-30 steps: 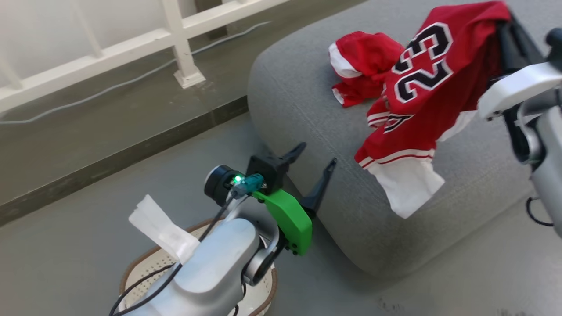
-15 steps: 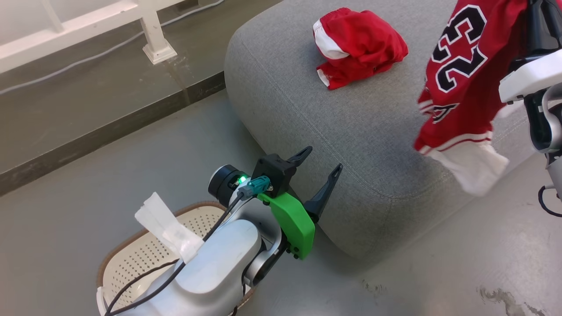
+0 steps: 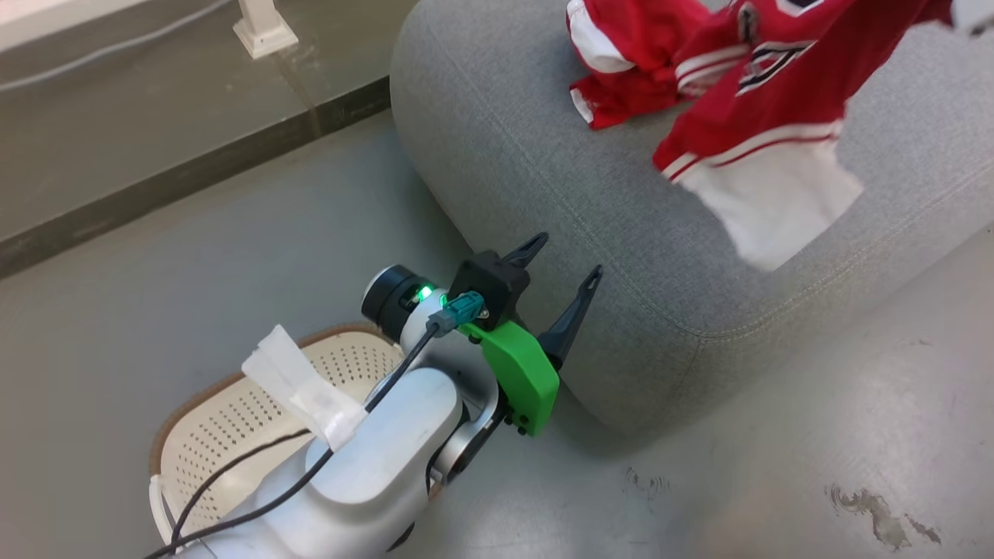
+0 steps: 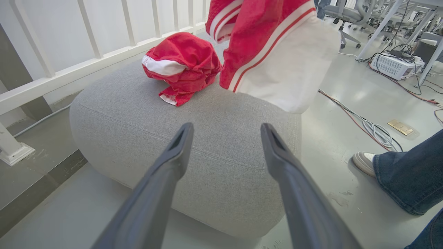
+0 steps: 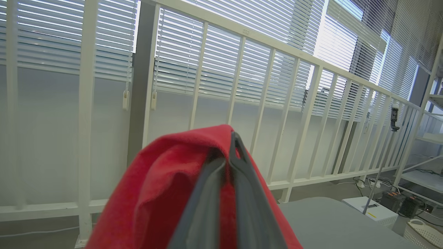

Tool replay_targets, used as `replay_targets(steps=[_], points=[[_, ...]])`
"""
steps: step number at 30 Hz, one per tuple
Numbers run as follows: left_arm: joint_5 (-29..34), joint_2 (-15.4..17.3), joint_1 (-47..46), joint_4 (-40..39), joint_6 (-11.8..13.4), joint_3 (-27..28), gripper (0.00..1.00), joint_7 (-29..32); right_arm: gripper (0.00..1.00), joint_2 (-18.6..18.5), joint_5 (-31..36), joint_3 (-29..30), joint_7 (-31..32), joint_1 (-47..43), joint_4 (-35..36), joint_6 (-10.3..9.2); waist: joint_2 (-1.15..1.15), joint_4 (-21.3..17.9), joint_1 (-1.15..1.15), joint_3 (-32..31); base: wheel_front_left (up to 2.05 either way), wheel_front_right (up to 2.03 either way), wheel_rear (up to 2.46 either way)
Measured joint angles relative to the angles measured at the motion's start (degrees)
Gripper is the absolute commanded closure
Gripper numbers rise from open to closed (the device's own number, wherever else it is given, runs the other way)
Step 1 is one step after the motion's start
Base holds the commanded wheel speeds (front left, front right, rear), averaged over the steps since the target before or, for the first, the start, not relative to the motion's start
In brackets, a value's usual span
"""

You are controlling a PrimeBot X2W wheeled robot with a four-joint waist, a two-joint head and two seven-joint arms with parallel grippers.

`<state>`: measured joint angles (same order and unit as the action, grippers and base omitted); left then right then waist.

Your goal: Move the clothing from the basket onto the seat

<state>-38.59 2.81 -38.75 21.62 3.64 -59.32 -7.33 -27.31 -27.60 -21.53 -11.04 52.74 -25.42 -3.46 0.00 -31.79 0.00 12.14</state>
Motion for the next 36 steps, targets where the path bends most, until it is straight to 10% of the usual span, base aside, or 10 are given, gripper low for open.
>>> replay_targets(steps=[21, 36], points=[[4.1, 0.1, -5.0, -5.4, 0.3, -3.8, 0.00, 2.4, 1.00, -8.3, 1.6, 6.9, 2.9, 14.7, -8.8, -1.74, 0.00, 11.3, -0.01, 9.4, 0.00, 0.00, 0.00], [5.0, 1.7, -5.4, -7.6, 0.6, -4.0, 0.00, 5.2, 1.00, -5.3, 3.0, 8.5, 0.9, 14.1, -17.0, -3.21, 0.00, 18.0, 0.00, 14.7, 0.00, 0.00, 0.00]])
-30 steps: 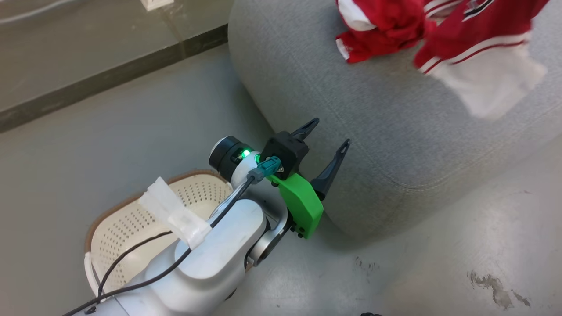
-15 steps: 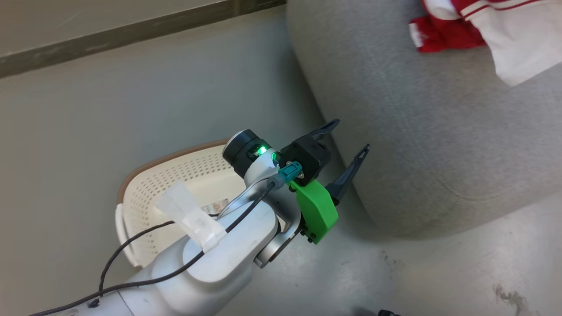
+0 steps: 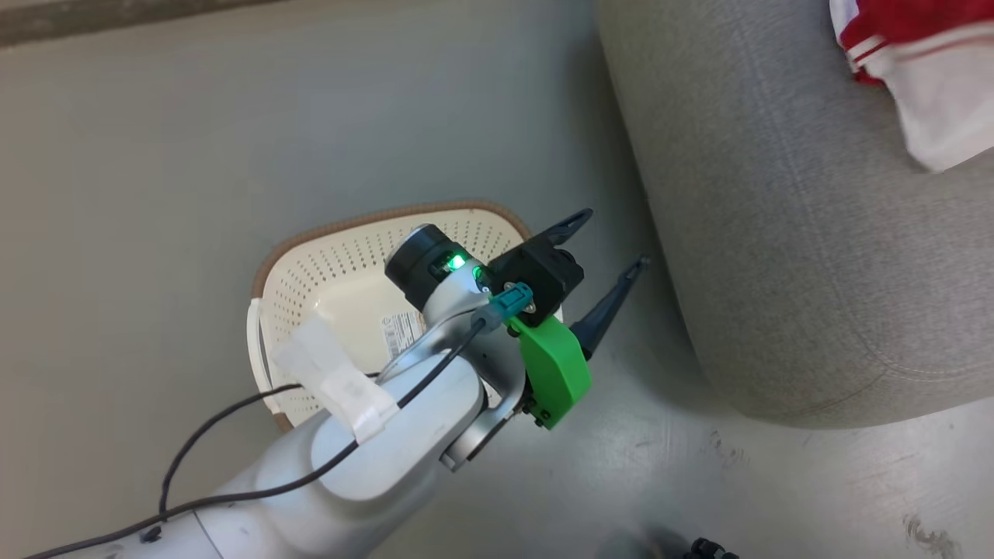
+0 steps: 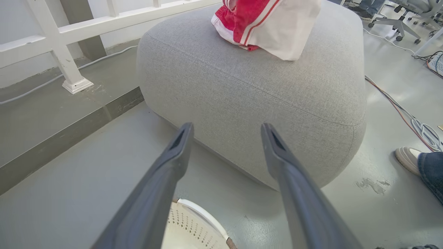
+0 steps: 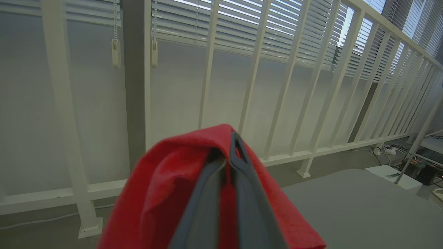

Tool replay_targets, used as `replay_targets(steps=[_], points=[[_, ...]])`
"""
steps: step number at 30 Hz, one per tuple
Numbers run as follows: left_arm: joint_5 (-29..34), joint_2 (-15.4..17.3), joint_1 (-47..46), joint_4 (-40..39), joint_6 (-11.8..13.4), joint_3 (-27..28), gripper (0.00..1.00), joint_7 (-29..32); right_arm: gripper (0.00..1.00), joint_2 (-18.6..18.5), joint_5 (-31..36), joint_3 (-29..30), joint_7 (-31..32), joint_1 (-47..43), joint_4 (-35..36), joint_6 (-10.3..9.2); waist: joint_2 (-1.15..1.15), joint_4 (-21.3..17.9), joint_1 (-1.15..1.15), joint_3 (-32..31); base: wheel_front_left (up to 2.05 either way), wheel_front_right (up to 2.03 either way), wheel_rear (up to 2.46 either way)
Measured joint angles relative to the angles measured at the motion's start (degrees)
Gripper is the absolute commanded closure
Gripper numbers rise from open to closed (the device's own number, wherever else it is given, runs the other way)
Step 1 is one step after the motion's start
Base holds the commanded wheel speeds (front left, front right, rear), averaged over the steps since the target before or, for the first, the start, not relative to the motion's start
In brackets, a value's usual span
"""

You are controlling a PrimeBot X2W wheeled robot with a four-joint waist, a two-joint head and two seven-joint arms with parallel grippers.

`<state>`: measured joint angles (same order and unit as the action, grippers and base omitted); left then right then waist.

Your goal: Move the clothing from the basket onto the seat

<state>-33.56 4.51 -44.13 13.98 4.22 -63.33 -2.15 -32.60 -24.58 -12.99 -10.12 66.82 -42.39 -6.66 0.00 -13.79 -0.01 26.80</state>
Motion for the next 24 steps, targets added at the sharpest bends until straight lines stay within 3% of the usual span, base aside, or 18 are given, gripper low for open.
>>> replay_targets(steps=[24], points=[[1.4, 3.1, -1.6, -3.4, 0.6, 0.2, 0.00, 2.7, 1.00, 3.8, 0.3, 2.0, -2.0, -7.7, -13.5, -0.48, 0.00, -1.0, 0.00, 6.2, 0.00, 0.00, 0.00]])
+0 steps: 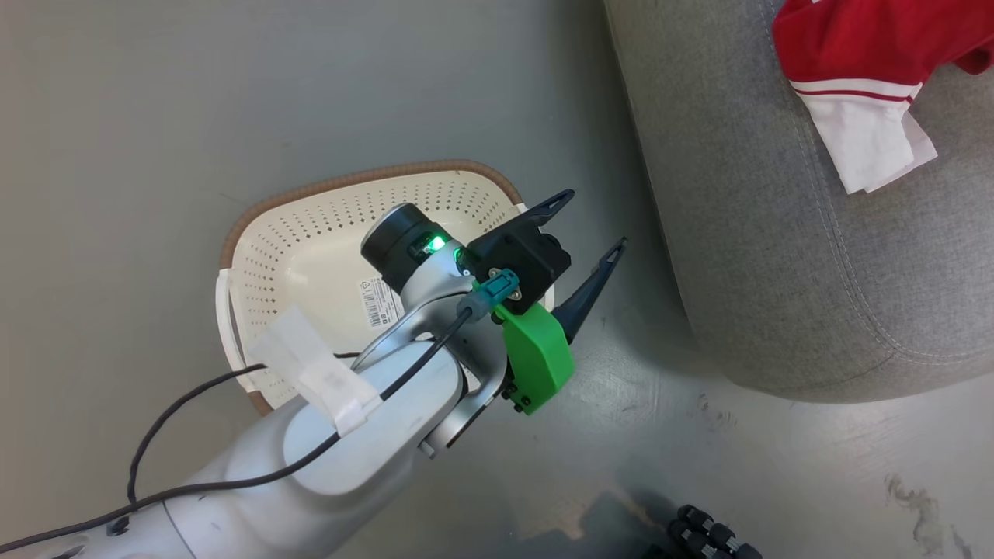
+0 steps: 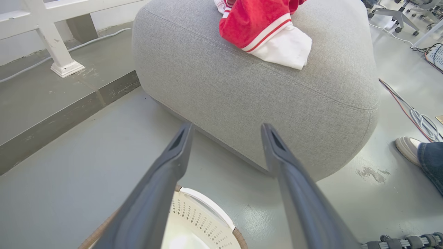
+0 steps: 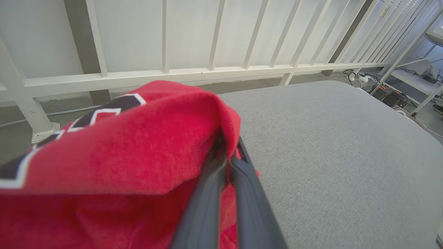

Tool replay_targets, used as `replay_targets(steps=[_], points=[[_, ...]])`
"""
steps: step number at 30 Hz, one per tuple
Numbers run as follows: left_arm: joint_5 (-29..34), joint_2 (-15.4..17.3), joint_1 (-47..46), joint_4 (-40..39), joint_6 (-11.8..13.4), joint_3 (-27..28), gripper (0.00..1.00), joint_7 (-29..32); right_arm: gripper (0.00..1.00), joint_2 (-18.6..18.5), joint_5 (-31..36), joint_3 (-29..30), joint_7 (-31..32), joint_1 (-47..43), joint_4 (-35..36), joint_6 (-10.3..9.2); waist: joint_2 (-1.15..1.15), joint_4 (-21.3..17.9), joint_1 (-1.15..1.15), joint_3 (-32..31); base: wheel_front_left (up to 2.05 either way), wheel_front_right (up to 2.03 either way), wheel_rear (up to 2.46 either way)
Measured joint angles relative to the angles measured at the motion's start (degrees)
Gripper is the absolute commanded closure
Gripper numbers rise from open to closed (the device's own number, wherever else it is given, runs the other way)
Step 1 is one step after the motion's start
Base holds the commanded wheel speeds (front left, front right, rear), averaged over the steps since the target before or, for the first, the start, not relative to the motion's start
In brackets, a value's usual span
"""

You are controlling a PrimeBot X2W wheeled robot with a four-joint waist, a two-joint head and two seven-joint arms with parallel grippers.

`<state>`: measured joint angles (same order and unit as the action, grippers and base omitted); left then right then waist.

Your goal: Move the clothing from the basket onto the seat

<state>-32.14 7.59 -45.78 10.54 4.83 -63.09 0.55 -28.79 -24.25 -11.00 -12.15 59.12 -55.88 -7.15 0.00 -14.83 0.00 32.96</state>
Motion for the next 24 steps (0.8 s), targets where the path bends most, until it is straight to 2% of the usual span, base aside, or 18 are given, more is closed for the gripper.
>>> replay_targets(steps=[6, 15, 16, 17, 18, 19, 24], points=[[0.6, 0.7, 0.0, -0.2, 0.2, 0.0, 0.00, 0.4, 1.00, 2.0, -0.4, -0.3, 0.0, -2.2, -2.5, -0.01, 0.00, -0.4, 0.00, 0.6, 0.00, 0.00, 0.00], [0.6, 1.5, 0.0, -0.7, 0.2, 0.3, 0.00, 0.9, 1.00, 3.2, -0.4, -0.4, -0.5, -3.3, -4.7, -0.01, 0.00, -1.0, 0.00, 0.7, 0.00, 0.00, 0.00], [0.6, 1.8, 0.0, -0.8, 0.3, 0.4, 0.00, 0.9, 0.85, 3.6, -0.4, -0.6, -0.6, -3.3, -4.7, 0.00, 0.00, -1.2, 0.00, 0.7, 0.00, 0.00, 0.00], [0.6, 2.2, 0.0, -0.8, 0.3, 0.6, 0.00, 0.9, 0.62, 4.1, -0.4, -0.8, -0.8, -3.3, -4.7, 0.00, 0.00, -1.4, 0.00, 0.7, 0.00, 0.00, 0.00], [0.6, 2.4, 0.0, -0.9, 0.4, 0.7, 0.00, 1.0, 0.24, 4.6, -0.4, -0.9, -1.0, -3.3, -4.7, 0.07, 0.00, -1.6, 0.00, 0.7, 0.00, 0.00, 0.00], [0.6, 2.6, 0.0, -0.9, 0.5, 0.9, 0.00, 1.0, 0.00, 4.9, -0.4, -1.0, -1.0, -3.3, -4.7, 0.11, 0.00, -1.9, 0.00, 0.6, 0.00, 0.00, 0.00], [0.6, 3.2, 0.0, -1.3, 0.6, 1.8, 0.00, 1.0, 0.00, 5.8, -0.4, -1.1, -1.3, -3.3, -4.8, 1.20, 0.00, -3.3, 0.00, 0.5, 0.00, 0.00, 0.00]])
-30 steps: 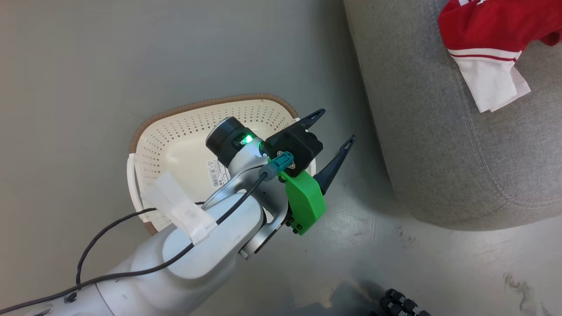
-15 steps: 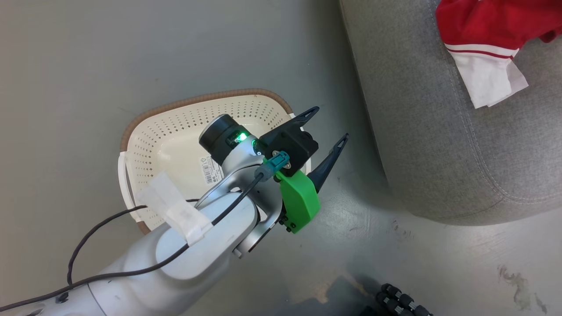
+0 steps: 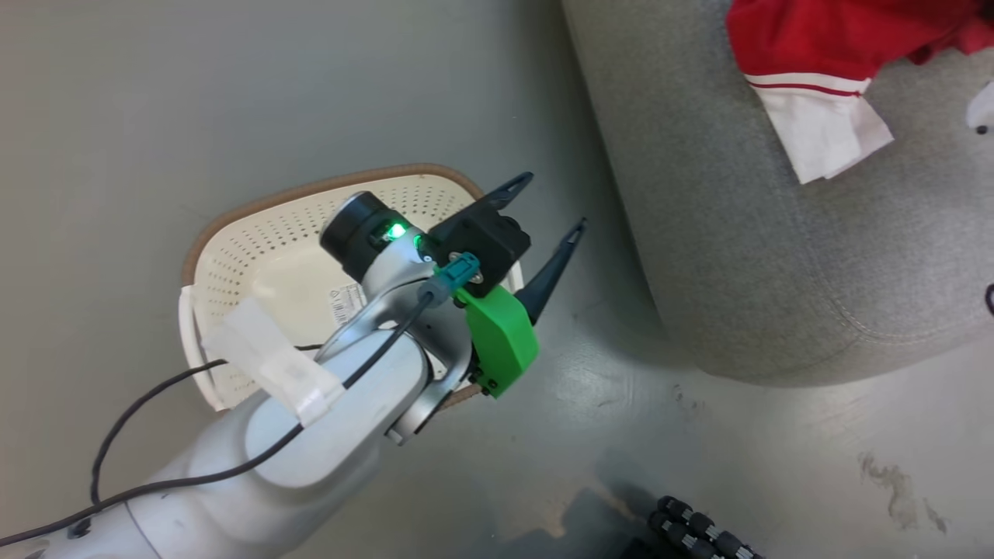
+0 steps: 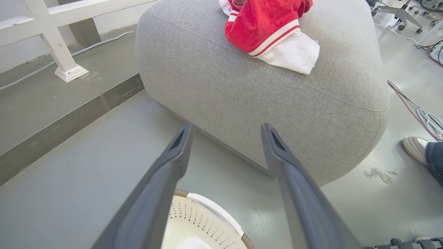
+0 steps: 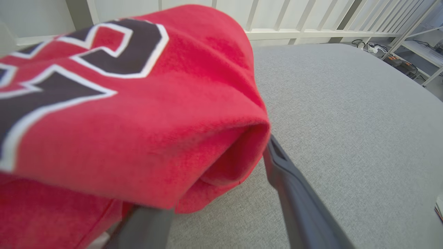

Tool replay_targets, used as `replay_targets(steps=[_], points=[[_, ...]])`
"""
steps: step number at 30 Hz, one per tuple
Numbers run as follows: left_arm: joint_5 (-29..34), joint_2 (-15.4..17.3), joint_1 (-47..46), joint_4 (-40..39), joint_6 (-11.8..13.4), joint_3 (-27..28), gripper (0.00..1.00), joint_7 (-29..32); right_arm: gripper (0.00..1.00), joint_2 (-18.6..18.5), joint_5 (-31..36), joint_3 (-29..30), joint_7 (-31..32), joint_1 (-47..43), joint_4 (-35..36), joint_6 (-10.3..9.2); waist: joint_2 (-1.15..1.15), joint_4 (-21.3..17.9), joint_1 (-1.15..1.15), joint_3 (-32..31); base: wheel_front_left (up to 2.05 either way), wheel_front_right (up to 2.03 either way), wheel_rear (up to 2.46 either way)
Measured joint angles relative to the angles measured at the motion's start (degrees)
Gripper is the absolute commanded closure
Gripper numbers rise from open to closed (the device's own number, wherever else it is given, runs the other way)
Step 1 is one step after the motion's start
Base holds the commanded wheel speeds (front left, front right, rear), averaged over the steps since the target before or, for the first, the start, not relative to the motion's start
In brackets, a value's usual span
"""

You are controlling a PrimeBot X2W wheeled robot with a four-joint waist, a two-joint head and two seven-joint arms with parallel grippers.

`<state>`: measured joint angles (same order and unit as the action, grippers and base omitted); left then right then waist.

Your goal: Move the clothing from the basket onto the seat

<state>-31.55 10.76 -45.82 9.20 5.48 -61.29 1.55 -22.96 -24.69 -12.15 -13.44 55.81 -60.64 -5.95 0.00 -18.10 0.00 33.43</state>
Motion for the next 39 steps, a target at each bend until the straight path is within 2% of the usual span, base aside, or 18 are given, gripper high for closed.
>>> replay_targets(steps=[4, 11, 15, 24, 31, 39], points=[[0.0, 1.1, 0.0, -0.1, 0.1, 0.6, 0.00, 0.0, 0.00, 1.5, -0.2, -0.2, -0.4, -0.3, -0.2, 0.99, 0.00, -1.5, 0.00, -0.2, 0.00, 0.00, 0.00], [0.0, 2.0, 0.0, -0.1, 0.1, 1.9, 0.00, -0.2, 0.00, 2.5, -0.5, -1.2, -0.6, -3.9, -0.1, 4.53, 0.00, -5.2, 0.00, -1.2, 0.00, 0.00, 0.00], [-0.3, 2.7, 0.2, 0.1, 0.1, 2.4, 0.00, -1.3, 0.00, 2.5, -0.2, -1.4, -0.7, -5.0, 0.2, 5.44, 0.00, -7.4, 0.00, -2.2, 0.00, 0.00, 0.00], [-2.7, 2.8, 2.5, 1.8, 0.2, 5.3, 0.00, -4.7, 0.00, -1.0, 2.0, -1.6, -1.0, -5.3, 6.6, 6.97, 0.00, -11.0, 0.00, -6.8, 0.00, 0.00, 0.00], [-3.9, 2.8, 5.1, 4.1, 0.6, 8.2, 0.00, -8.2, 0.00, -2.8, 5.2, -3.5, -1.0, -5.2, 12.0, 8.42, 0.00, -11.5, 0.01, -11.9, 0.00, 0.00, 0.00], [-6.2, 2.7, 8.5, 6.8, 1.1, 12.1, 0.00, -11.9, 0.00, -2.5, 5.6, -3.7, -1.1, -5.4, 16.2, 8.95, 0.00, -9.1, 0.01, -16.6, 0.00, 0.00, 0.00]])
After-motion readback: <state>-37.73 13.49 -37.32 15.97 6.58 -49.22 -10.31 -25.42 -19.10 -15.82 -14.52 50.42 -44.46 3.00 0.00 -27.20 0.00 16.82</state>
